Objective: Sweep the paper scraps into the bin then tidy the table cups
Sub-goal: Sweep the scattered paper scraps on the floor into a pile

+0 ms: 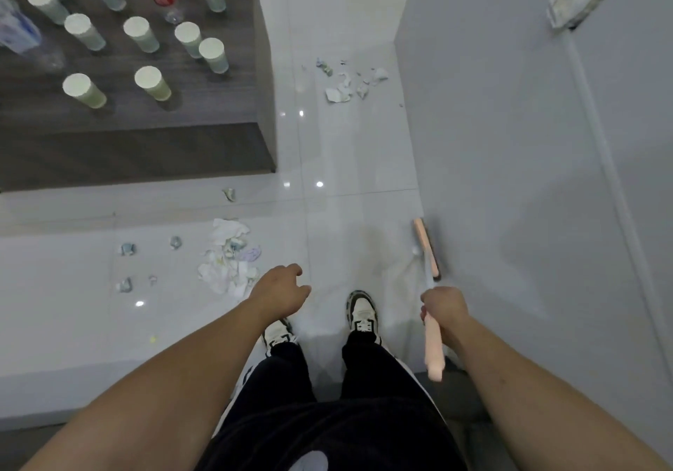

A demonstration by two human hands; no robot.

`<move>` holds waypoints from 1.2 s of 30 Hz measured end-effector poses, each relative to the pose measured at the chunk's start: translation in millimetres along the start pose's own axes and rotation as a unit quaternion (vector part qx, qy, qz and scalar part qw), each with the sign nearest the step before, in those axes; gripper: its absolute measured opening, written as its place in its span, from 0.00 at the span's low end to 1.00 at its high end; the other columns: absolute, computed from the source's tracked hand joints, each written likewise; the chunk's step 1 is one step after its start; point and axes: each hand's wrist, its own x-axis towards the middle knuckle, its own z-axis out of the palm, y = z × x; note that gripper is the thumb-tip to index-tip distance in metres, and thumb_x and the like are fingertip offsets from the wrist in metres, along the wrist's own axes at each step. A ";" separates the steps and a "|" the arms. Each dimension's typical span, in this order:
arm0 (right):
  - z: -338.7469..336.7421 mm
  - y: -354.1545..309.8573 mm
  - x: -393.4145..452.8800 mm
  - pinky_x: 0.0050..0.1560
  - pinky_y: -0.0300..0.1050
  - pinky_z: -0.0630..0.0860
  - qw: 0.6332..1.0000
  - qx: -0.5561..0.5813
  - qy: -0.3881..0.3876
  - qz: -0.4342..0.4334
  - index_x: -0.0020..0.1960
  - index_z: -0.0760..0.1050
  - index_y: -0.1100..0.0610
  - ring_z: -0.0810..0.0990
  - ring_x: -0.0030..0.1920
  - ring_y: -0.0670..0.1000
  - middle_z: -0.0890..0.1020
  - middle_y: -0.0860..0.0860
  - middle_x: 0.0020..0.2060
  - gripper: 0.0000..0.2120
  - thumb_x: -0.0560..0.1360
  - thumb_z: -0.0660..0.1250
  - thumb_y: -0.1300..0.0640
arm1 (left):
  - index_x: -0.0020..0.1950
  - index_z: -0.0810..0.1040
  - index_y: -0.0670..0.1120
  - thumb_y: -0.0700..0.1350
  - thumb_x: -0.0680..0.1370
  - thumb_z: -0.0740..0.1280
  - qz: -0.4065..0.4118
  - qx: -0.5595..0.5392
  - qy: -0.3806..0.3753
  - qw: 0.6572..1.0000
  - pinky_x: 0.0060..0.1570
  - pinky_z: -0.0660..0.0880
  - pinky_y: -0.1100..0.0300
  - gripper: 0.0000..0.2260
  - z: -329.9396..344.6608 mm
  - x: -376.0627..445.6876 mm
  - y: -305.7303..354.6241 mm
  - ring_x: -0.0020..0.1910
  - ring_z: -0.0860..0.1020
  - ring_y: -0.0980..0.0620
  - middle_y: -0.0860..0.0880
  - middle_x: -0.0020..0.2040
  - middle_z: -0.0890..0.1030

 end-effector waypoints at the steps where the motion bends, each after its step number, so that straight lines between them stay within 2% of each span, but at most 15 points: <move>1: -13.9 1.3 10.1 0.31 0.44 0.73 1.000 0.012 0.006 0.008 0.40 0.75 0.68 0.76 0.28 0.56 0.76 0.60 0.30 0.05 0.72 0.61 0.70 | 0.70 0.70 0.48 0.54 0.77 0.63 0.001 0.005 -0.003 1.000 0.51 0.67 0.58 0.23 4.9 0.9 12.3 0.63 0.72 0.47 0.45 0.65 0.74; 4: -42.7 7.7 32.5 0.22 0.40 0.70 0.998 0.047 0.010 0.028 0.42 0.75 0.68 0.73 0.22 0.54 0.75 0.60 0.30 0.04 0.73 0.62 0.71 | 0.70 0.70 0.48 0.55 0.77 0.63 0.007 0.018 -0.007 1.000 0.52 0.68 0.57 0.23 18.5 3.2 45.5 0.62 0.72 0.47 0.46 0.65 0.74; 7: -49.7 11.5 36.7 0.19 0.37 0.68 0.996 0.047 -0.035 0.068 0.41 0.74 0.67 0.70 0.15 0.50 0.74 0.60 0.28 0.03 0.73 0.63 0.70 | 0.70 0.70 0.49 0.55 0.77 0.63 0.006 0.034 -0.011 0.999 0.52 0.66 0.58 0.23 28.1 4.8 71.6 0.63 0.72 0.48 0.47 0.65 0.74; 13: -26.8 -1.7 7.3 0.22 0.37 0.65 0.985 -0.014 -0.161 0.063 0.42 0.77 0.67 0.69 0.18 0.50 0.74 0.58 0.25 0.04 0.73 0.64 0.68 | 0.70 0.70 0.49 0.55 0.77 0.63 -0.006 0.026 0.001 1.000 0.51 0.66 0.58 0.23 27.4 3.1 107.4 0.62 0.73 0.48 0.46 0.65 0.74; 16: -16.1 -16.3 -4.0 0.20 0.33 0.61 0.963 0.006 -0.252 0.098 0.52 0.79 0.62 0.66 0.20 0.49 0.72 0.56 0.28 0.07 0.75 0.64 0.64 | 0.69 0.71 0.48 0.54 0.77 0.63 -0.004 0.009 0.019 1.000 0.51 0.67 0.58 0.22 17.7 -0.9 116.6 0.62 0.73 0.48 0.46 0.64 0.75; 18: -10.3 -27.2 -10.0 0.20 0.33 0.61 0.955 0.004 -0.285 0.087 0.56 0.78 0.59 0.66 0.21 0.49 0.72 0.56 0.29 0.10 0.76 0.65 0.64 | 0.68 0.71 0.48 0.54 0.77 0.63 -0.012 0.001 0.033 0.999 0.54 0.68 0.57 0.22 8.5 -3.4 119.2 0.62 0.72 0.47 0.45 0.64 0.74; 21: -4.2 -44.2 -16.9 0.20 0.33 0.63 0.961 -0.020 -0.273 0.043 0.57 0.78 0.63 0.67 0.19 0.49 0.72 0.57 0.27 0.12 0.74 0.66 0.67 | 0.68 0.71 0.48 0.55 0.77 0.63 -0.034 0.000 0.044 0.998 0.52 0.67 0.57 0.22 -4.6 -7.9 118.2 0.62 0.73 0.46 0.45 0.64 0.74; 23: -1.9 -56.9 -16.7 0.19 0.32 0.64 0.965 -0.030 -0.262 -0.001 0.60 0.74 0.72 0.67 0.17 0.48 0.71 0.57 0.29 0.16 0.72 0.66 0.71 | 0.69 0.70 0.49 0.55 0.77 0.62 -0.047 -0.004 0.044 0.998 0.52 0.67 0.57 0.22 -12.8 -10.3 116.2 0.62 0.72 0.46 0.44 0.65 0.74; 25: -3.2 -73.7 -13.0 0.19 0.33 0.65 0.965 -0.047 -0.254 -0.038 0.61 0.71 0.76 0.70 0.18 0.49 0.71 0.58 0.30 0.19 0.71 0.66 0.74 | 0.70 0.69 0.48 0.55 0.76 0.63 -0.056 -0.009 0.047 0.997 0.54 0.68 0.56 0.24 -22.9 -9.2 115.0 0.63 0.72 0.46 0.44 0.65 0.74; 26: -4.7 -84.1 -10.9 0.20 0.34 0.65 0.966 -0.052 -0.250 -0.046 0.59 0.73 0.75 0.71 0.19 0.50 0.71 0.57 0.30 0.17 0.71 0.66 0.74 | 0.70 0.69 0.48 0.55 0.76 0.63 -0.058 -0.012 0.051 0.997 0.54 0.68 0.56 0.24 -29.1 -6.8 115.1 0.63 0.72 0.46 0.43 0.65 0.74; 28: -9.8 -107.1 -7.8 0.22 0.36 0.67 0.965 -0.074 -0.245 -0.054 0.50 0.79 0.65 0.71 0.19 0.50 0.72 0.57 0.27 0.08 0.72 0.67 0.71 | 0.70 0.70 0.47 0.56 0.76 0.64 -0.061 -0.020 0.059 0.996 0.53 0.67 0.57 0.25 -44.0 1.1 117.7 0.63 0.72 0.46 0.44 0.65 0.74; 30: -14.9 -132.2 -2.9 0.24 0.37 0.69 0.966 -0.097 -0.231 -0.068 0.44 0.76 0.61 0.72 0.20 0.50 0.74 0.55 0.26 0.03 0.73 0.67 0.67 | 0.69 0.70 0.47 0.57 0.76 0.64 -0.058 -0.020 0.071 0.996 0.52 0.67 0.58 0.24 -60.6 13.4 121.9 0.63 0.72 0.46 0.44 0.65 0.74; 33: -22.2 -171.1 7.2 0.21 0.36 0.67 0.975 -0.086 -0.198 -0.046 0.40 0.76 0.65 0.70 0.16 0.51 0.73 0.56 0.22 0.04 0.72 0.67 0.70 | 0.69 0.70 0.48 0.55 0.76 0.63 -0.051 -0.031 0.080 0.995 0.51 0.68 0.58 0.23 -88.1 38.9 130.2 0.62 0.73 0.47 0.46 0.65 0.75; 36: -22.7 -214.5 17.1 0.21 0.36 0.67 0.979 -0.075 -0.182 -0.057 0.41 0.76 0.67 0.69 0.15 0.51 0.73 0.57 0.23 0.02 0.72 0.67 0.69 | 0.69 0.71 0.48 0.54 0.76 0.63 -0.034 -0.036 0.086 0.995 0.52 0.69 0.58 0.22 -121.7 75.4 140.1 0.61 0.73 0.47 0.46 0.64 0.75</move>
